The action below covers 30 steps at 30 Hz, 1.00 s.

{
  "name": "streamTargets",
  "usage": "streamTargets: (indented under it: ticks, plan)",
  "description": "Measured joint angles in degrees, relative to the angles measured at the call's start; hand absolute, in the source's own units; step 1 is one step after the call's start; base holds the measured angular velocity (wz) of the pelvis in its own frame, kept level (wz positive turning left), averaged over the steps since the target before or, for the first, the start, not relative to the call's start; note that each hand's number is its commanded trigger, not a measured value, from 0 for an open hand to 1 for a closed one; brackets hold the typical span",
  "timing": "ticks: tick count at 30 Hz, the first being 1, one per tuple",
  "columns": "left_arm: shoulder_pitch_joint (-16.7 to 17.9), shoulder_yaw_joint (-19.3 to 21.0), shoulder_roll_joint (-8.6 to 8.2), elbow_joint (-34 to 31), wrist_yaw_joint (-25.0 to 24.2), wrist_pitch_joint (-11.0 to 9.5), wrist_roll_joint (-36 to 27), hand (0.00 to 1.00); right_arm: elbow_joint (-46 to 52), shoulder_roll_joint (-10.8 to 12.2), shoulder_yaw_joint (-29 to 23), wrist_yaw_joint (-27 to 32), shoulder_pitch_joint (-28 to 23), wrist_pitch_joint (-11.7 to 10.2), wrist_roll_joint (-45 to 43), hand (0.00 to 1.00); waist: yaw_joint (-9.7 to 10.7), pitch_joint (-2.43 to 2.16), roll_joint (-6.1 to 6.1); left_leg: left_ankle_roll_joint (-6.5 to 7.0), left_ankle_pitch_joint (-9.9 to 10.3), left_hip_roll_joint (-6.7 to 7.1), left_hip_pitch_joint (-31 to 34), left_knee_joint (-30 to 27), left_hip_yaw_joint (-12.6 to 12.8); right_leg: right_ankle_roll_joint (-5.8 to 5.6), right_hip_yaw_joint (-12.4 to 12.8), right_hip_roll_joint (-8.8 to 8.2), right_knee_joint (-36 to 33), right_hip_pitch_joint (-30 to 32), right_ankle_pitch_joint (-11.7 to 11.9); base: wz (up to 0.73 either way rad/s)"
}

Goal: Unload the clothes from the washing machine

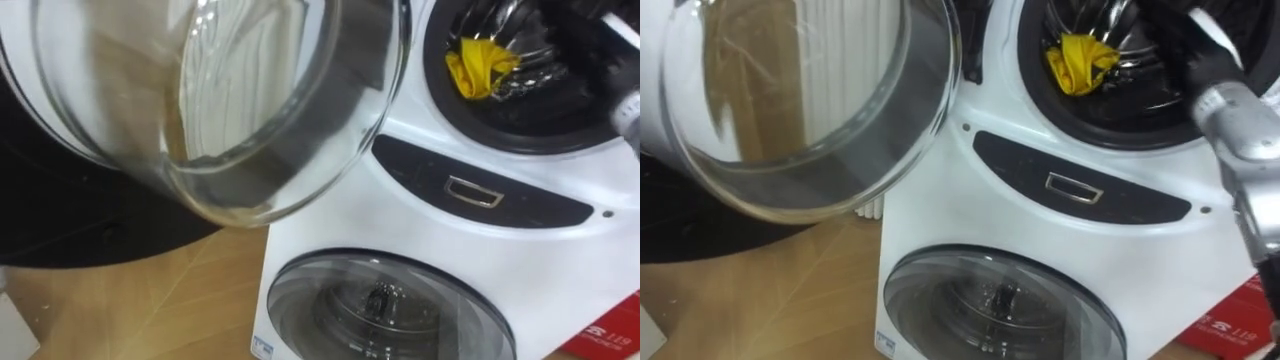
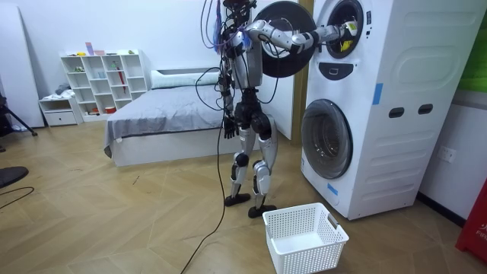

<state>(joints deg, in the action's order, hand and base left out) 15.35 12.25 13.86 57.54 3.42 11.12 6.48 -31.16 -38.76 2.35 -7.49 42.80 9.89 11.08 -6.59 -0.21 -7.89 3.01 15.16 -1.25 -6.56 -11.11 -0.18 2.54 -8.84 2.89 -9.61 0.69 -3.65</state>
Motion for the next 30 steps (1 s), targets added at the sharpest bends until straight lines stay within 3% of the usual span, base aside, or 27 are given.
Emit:
streamTargets:
  ticks: [3, 7, 14, 25, 30]
  plan:
    - [0.4, 0.1, 0.03, -0.2, 0.0, 0.0, 0.0, 0.00, -3.3, 0.0, -0.5, -0.2, 1.8, 0.0, 2.6, 0.00, 0.5, -0.41, 0.55, -0.02, 0.0, -0.07, -0.1, -0.4, -0.4, 0.00, -0.6, -0.03, 0.0, -0.3, 0.0, 0.16]
    - [0.4, 0.6, 0.02, -0.2, 0.0, -0.2, 0.0, 0.00, -4.3, 0.0, -0.5, -1.5, 2.1, -0.6, 3.4, 0.00, 1.8, -0.38, 0.77, -0.02, 0.0, -0.10, -0.1, -0.7, -1.3, 0.00, -0.9, -0.02, 0.1, -0.8, 0.0, 0.12]
    - [-0.7, 1.1, 0.14, -0.2, 0.0, -0.2, 0.0, 0.00, -5.3, 0.0, -0.5, -3.9, 2.1, -1.3, -0.9, 0.00, 1.8, -0.34, 0.84, -0.02, 0.0, -0.07, -0.5, -0.6, -1.6, 0.00, -1.6, -0.03, 0.1, -1.2, 0.0, 0.01]
    - [-1.3, 0.8, 0.35, -0.1, 0.0, -0.3, -0.3, 0.00, -10.7, 0.0, 1.0, -4.3, 2.2, -2.8, -6.7, 0.00, -0.2, -0.21, 0.57, -0.02, 0.0, 0.03, -1.3, 0.1, -2.1, 0.06, -3.0, -0.34, 0.0, -2.1, -0.3, 0.02]
    - [-1.2, 0.8, 0.47, 1.2, 0.0, -0.2, -1.3, 0.00, -11.5, 0.0, 1.6, -4.3, 2.8, -2.2, -10.2, 0.00, -1.8, 0.41, 0.08, -0.03, 0.0, 0.04, -1.6, 0.4, -1.6, 0.11, -2.8, -0.33, 0.0, -2.0, -0.3, -0.05]
